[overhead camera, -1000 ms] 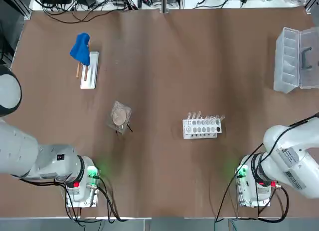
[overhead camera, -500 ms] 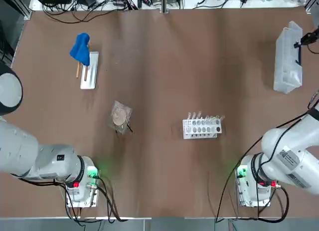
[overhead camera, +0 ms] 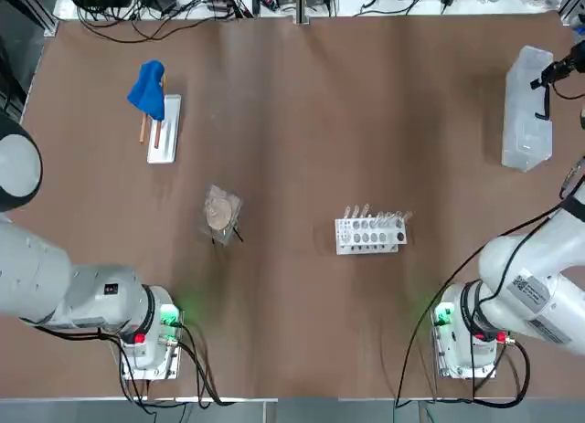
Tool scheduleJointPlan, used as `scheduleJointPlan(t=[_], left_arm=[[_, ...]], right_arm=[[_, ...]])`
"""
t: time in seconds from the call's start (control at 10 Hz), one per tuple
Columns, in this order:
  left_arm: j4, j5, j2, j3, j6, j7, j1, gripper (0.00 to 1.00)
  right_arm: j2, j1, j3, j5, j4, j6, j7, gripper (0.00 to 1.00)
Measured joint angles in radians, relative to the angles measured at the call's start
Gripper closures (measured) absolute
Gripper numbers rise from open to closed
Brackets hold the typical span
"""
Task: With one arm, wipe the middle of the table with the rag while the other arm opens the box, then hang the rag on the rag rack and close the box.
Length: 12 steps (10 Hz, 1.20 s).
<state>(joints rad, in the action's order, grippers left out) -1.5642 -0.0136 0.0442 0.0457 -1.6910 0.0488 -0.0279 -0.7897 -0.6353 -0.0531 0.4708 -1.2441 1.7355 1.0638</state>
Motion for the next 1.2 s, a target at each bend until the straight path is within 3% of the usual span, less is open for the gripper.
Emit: scheduleJointPlan(t=[0.3,0.7,0.8,1.0,1.2], left_arm=[[0.002,0.0,0.0,0.0,0.0,-0.001,0.0,0.0],[0.004,0.0,0.001,0.001,0.0,-0.004,0.001,0.0],[0.004,0.0,0.001,0.001,0.0,-0.004,0.0,0.0],[0.005,0.0,0.002,0.001,0.0,-0.004,-0.001,0.0],[0.006,0.0,0.002,0.0,0.0,-0.004,-0.002,0.0]], right_arm=[[0.048,0.071,0.0,-0.087,0.025,-0.036,-0.084,0.99],[0.293,0.305,0.004,-0.309,0.041,-0.141,-0.414,0.96],[0.337,0.372,0.004,-0.363,0.04,-0.17,-0.513,0.89],[0.388,0.494,0.004,-0.435,0.039,-0.222,-0.726,0.57],[0.42,0.554,0.003,-0.444,0.032,-0.256,-0.864,0.28]])
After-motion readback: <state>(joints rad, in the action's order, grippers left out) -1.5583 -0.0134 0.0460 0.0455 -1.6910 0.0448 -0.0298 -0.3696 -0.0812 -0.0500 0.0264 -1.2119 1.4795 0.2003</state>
